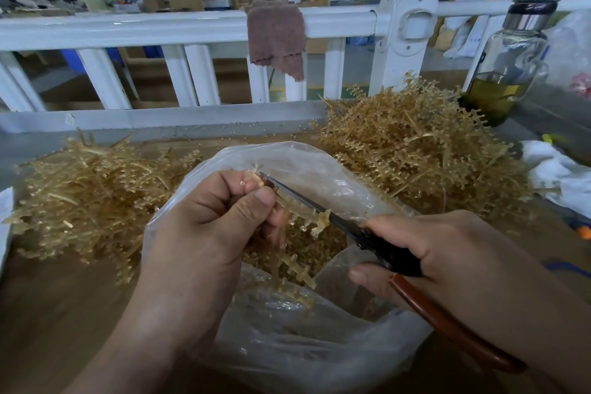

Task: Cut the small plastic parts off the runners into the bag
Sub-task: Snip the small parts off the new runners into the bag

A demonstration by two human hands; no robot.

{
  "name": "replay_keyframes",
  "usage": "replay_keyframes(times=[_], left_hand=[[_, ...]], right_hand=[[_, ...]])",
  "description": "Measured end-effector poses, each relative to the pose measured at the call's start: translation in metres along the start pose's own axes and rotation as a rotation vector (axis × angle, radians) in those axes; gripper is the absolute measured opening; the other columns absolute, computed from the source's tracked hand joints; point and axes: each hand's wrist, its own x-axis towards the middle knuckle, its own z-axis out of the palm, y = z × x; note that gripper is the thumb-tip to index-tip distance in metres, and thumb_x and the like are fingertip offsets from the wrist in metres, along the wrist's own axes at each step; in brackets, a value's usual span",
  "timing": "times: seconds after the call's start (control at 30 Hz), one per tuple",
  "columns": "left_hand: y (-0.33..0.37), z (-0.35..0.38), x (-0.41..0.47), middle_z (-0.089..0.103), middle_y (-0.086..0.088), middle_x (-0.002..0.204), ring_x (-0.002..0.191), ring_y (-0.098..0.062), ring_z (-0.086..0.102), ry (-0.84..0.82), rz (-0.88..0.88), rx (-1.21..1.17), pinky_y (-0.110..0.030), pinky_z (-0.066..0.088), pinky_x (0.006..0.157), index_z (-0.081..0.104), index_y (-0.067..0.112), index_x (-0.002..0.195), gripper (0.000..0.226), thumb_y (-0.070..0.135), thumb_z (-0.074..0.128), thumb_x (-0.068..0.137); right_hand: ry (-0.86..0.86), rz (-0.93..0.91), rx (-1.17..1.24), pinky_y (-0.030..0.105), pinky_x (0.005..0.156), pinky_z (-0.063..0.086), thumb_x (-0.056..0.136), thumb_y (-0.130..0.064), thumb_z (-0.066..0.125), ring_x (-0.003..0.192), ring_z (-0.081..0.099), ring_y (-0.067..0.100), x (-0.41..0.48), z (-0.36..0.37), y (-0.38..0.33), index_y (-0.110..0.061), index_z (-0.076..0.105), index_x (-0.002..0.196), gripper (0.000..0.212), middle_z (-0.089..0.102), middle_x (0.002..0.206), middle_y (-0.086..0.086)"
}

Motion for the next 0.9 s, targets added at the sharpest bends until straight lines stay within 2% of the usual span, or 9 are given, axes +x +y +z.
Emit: replay_keyframes(times=[0.23, 0.63, 0.9], left_hand=[[-0.001, -0.0017, 0.0003, 0.061, -0.007, 0.067, 0.06, -0.018, 0.056, -0.015, -0.003, 0.02, -0.023, 0.049, 0.056, 0.063, 0.02, 0.07, 0.017, 0.02, 0.064, 0.086], [-0.0041, -0.0052, 0.0005, 0.061, -0.005, 0.067, 0.061, -0.017, 0.056, -0.031, -0.04, 0.07, -0.022, 0.049, 0.057, 0.064, 0.019, 0.07, 0.019, 0.027, 0.064, 0.087], [-0.0038, -0.005, 0.0022, 0.062, -0.005, 0.067, 0.06, -0.016, 0.056, -0.039, -0.041, 0.07, -0.023, 0.049, 0.056, 0.064, 0.021, 0.071, 0.018, 0.026, 0.064, 0.087]], right_hand=[[-0.003, -0.003, 0.015, 0.02, 0.051, 0.038, 0.082, -0.07, 0.046, 0.058, 0.054, 0.008, 0.0008, -0.001, -0.0013, -0.03, 0.055, 0.075, 0.042, 0.051, 0.059, -0.012], [-0.039, 0.016, -0.008, 0.018, 0.054, 0.039, 0.081, -0.067, 0.048, 0.062, 0.056, 0.003, 0.002, -0.0015, -0.0001, -0.029, 0.061, 0.08, 0.041, 0.053, 0.06, -0.015], [-0.045, 0.035, 0.045, 0.021, 0.058, 0.042, 0.079, -0.076, 0.046, 0.065, 0.058, 0.007, 0.0012, 0.001, 0.0025, -0.027, 0.062, 0.089, 0.052, 0.06, 0.073, -0.011]])
